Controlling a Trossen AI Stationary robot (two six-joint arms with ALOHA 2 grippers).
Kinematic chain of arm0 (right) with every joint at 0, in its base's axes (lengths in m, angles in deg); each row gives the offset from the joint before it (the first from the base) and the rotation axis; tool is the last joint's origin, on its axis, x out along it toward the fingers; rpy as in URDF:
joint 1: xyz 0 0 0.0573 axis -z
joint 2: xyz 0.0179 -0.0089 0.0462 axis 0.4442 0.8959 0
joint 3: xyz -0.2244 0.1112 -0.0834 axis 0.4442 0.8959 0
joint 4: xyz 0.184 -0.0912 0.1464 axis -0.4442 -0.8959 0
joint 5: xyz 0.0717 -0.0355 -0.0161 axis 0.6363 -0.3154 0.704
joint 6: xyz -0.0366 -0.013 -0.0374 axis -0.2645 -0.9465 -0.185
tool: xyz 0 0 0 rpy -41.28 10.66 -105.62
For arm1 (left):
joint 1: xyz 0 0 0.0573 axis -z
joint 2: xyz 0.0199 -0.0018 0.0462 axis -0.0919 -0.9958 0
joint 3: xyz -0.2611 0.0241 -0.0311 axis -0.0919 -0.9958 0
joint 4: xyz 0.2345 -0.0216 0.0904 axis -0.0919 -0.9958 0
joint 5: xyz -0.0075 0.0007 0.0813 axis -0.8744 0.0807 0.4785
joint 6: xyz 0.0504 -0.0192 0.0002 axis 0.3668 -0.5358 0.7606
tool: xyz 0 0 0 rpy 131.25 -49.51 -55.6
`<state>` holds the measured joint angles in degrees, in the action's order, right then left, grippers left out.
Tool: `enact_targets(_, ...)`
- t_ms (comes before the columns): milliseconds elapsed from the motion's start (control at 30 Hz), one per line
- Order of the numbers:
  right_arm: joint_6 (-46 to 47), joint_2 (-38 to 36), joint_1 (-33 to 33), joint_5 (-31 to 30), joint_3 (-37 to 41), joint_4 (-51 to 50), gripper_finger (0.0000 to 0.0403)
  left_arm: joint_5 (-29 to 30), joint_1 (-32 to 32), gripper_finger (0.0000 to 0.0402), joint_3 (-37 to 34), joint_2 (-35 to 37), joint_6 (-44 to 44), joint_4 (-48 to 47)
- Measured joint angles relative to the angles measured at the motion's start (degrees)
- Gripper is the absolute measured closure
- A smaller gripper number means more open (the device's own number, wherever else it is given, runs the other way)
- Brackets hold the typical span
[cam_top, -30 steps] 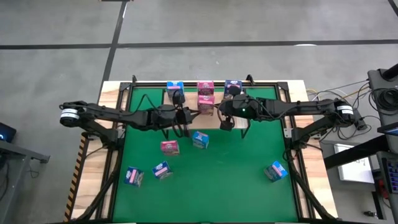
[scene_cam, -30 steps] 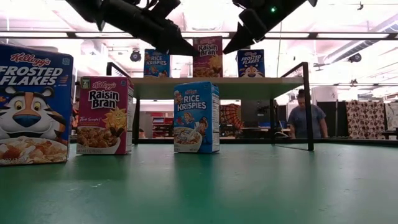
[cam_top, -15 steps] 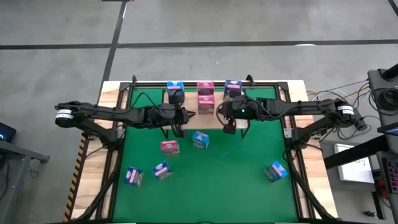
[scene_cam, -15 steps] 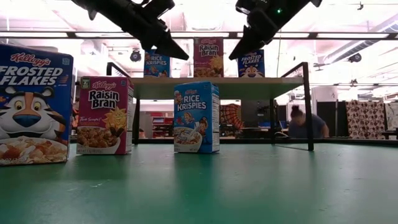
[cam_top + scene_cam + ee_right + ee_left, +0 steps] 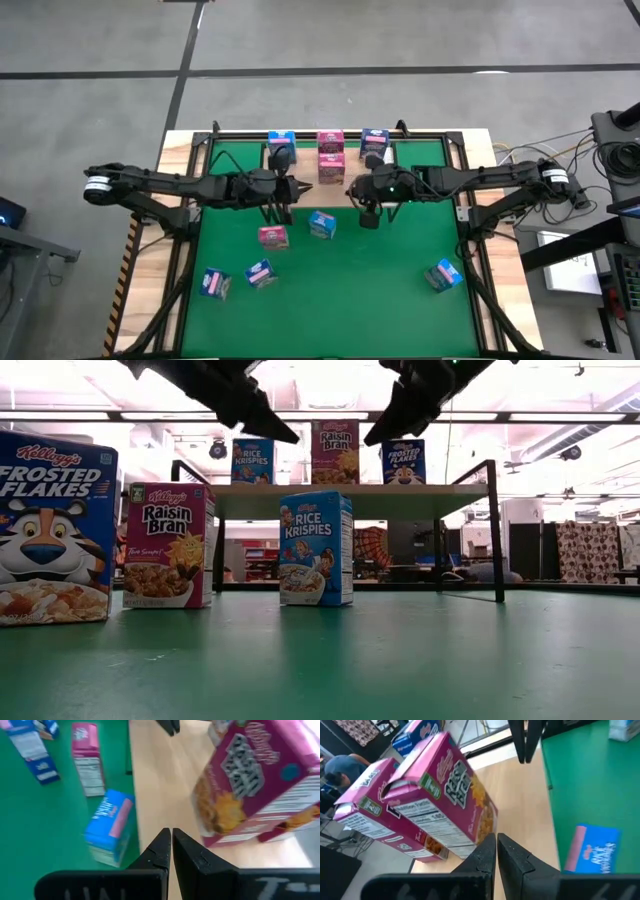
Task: Stack cereal on shelf
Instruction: Put the right light blue cereal box, aligned with the other light blue cereal box on the shelf
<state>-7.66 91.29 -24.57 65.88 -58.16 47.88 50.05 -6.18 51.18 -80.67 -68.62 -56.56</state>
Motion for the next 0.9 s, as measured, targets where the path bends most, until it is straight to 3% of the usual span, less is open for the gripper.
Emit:
enact_targets(267,11.4,0.0,-6.4,0.1,0.0,-1.6,0.0394,0.0,4.0,0.0401,0.0,3.6,-2.2,-2.8)
enact_targets(767,40.5,0.0,-15.4,0.5,-8.5,-22.5,0.0394,0.1,8.0,0.0401,0.0,10.3,-6.0,-8.8)
enact_targets(900,51.0,0.0,-16.2,4.8,-10.5,-28.3,0.0394,0.1,8.0,0.0401,0.0,12.6,-8.6,-10.2)
